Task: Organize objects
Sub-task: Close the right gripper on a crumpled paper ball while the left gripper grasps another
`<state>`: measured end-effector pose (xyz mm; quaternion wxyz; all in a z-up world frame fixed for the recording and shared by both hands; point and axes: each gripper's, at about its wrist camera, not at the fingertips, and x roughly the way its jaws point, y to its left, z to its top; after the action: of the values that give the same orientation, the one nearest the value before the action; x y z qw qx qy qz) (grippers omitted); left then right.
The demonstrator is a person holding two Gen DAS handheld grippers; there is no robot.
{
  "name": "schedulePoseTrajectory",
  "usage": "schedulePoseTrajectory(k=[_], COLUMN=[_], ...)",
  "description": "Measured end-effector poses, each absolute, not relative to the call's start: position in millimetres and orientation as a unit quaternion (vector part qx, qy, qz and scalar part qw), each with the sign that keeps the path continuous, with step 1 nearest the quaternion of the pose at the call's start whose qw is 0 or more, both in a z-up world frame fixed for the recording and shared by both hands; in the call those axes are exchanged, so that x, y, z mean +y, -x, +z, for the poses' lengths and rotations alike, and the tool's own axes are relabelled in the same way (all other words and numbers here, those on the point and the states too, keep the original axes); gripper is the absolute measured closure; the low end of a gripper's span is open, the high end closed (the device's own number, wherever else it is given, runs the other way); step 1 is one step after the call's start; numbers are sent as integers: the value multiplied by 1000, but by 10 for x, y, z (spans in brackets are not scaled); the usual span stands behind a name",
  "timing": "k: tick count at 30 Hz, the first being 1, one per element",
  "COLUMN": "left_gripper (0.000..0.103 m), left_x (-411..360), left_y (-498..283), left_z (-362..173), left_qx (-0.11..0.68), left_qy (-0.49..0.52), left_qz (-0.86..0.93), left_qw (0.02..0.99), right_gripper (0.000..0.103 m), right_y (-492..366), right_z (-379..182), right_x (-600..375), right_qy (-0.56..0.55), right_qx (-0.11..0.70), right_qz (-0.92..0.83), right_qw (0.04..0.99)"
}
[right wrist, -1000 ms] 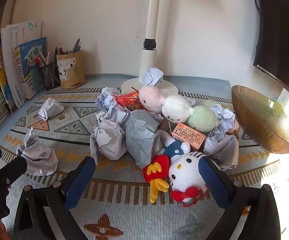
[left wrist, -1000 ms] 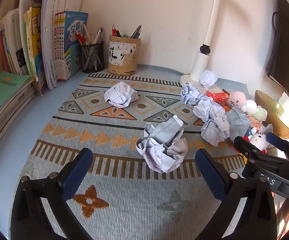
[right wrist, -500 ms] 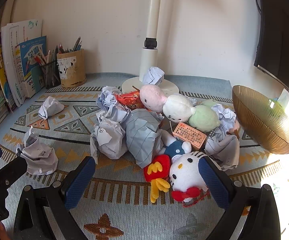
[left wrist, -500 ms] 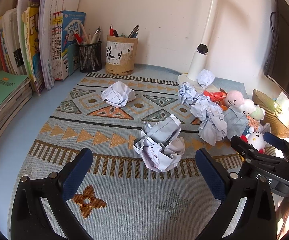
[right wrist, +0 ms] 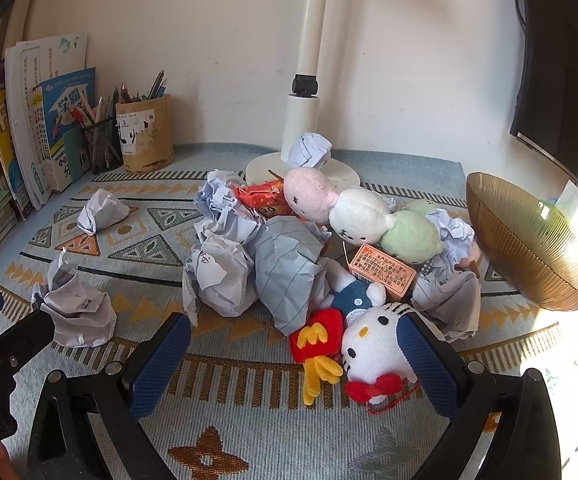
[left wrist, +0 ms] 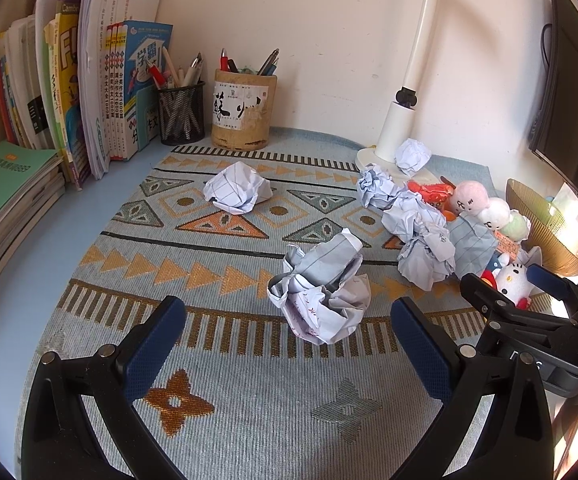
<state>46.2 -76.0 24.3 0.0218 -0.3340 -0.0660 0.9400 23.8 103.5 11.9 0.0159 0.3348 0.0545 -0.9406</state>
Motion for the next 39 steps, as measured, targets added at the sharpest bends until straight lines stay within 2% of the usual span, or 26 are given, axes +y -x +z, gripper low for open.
schedulePoseTrajectory(k=[3, 8, 10, 13, 17, 23, 25, 26, 27, 28, 29, 30, 33, 39], left_gripper=[1, 1, 1, 1, 1, 1, 2, 4, 7, 10, 20, 33, 50, 52], left_x=[-783, -1131, -1282, -1387, -1439, -1433, -1388, -1355, -1324, -1301, -1295, -1293, -1240, -1067], left_y=[-498, -458, -321, 99, 733, 1240, 1299, 1310, 1319, 1322, 1339, 1349, 1337, 1087], left_z=[268, 473, 583, 573, 288, -10, -41, -44, -43, -41, -38, -33, -17, 217], left_qx=[-70, -115, -102, -70, -63, -74, -71, -65, -59, -58, -60, -61, -44, -24], left_qy=[327, 327, 336, 379, 439, 457, 457, 455, 452, 450, 447, 444, 439, 418], left_qz=[942, 936, 935, 922, 894, 885, 886, 887, 889, 890, 892, 893, 896, 906], left_qw=[19, 65, 55, 45, 56, 51, 48, 46, 44, 43, 45, 50, 52, 62], right_gripper=[0, 0, 0, 0, 0, 0, 5, 9, 22, 30, 37, 38, 40, 41], right_y=[-274, -365, -394, -374, -123, 194, 275, 284, 279, 274, 262, 249, 218, 4], right_z=[162, 251, 312, 370, 175, -67, -156, -146, -125, -113, -110, -95, -53, 117], right_x=[1059, 1066, 950, 572, 201, 79, 74, 63, 54, 46, 41, 40, 64, 407], right_qy=[-327, -333, -348, -380, -441, -463, -472, -466, -462, -461, -459, -455, -444, -428], right_qx=[44, -14, -22, 14, 35, 11, 2, 7, 10, 8, 11, 14, 18, 0], right_qz=[-943, -927, -913, -890, -851, -841, -834, -839, -839, -836, -837, -839, -846, -858], right_qw=[33, 171, 212, 252, 282, 281, 285, 281, 286, 298, 298, 297, 295, 285])
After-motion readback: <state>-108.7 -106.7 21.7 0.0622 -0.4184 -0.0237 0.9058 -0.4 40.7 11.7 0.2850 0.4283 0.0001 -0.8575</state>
